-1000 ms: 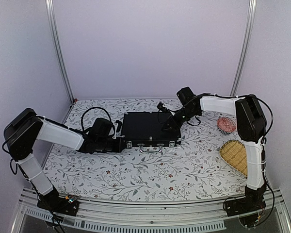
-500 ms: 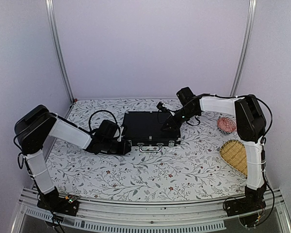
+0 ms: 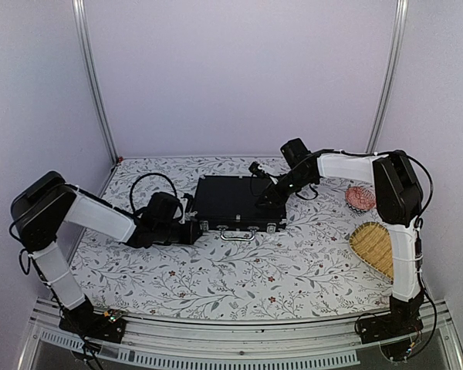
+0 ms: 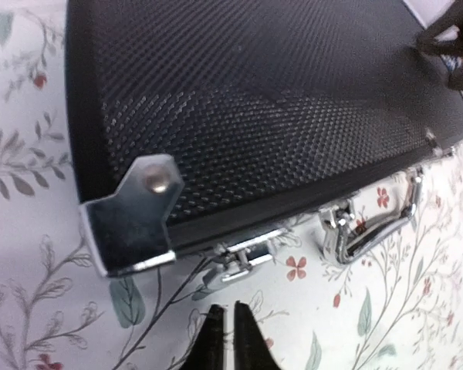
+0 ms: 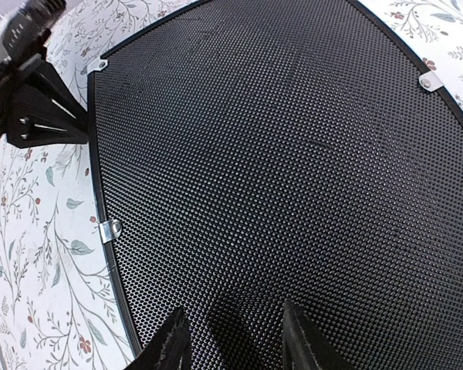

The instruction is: Pack up texas hold em set

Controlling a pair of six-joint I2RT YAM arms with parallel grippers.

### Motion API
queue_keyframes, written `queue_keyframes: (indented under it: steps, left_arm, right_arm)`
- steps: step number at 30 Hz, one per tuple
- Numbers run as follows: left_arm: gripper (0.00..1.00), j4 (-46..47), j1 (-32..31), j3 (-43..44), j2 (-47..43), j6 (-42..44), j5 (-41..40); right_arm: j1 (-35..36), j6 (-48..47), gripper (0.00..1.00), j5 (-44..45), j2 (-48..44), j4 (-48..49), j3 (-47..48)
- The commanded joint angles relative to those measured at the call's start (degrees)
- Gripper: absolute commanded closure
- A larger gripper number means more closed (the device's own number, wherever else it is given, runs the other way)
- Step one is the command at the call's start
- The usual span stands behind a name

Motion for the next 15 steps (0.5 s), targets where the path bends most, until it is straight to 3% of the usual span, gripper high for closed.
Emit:
queue_keyframes:
  steps: [1,3,6,8,11,15]
  left_arm:
    - [0.74,3.8,0.0,-5.7,-10.6,1.5,-2.9]
    - [0.53,2.4,0.5,-7.2,-14.1,4.2,-3.2]
    - [0.30,-1.4,2.4,-6.7,-14.5,11.3,-4.2]
    - [0.17,0.9,3.8,-7.6,-13.4,15.7,-4.1]
    - [0.08,6.4,6.6,-8.8,-10.6,20.4,-0.4]
    - [0.06,13.0,7.8,-9.0,-6.4,23.1,2.7]
  right_arm:
    - [0.5,0.8,0.58,3.6,4.2,-7.7,-2.6]
    - [0.5,0.8,0.58,3.8,4.1,-7.7,-2.5]
    - [0.5,0.6,0.57,4.0,4.2,-7.8,-2.3]
    - [0.6,0.3,0.57,4.1,4.3,-7.9,-2.2]
    - [0.5,0.0,0.57,4.3,3.9,-8.4,-2.0]
    - [0.6,-0.4,0.56,4.4,2.0,-7.7,-3.2]
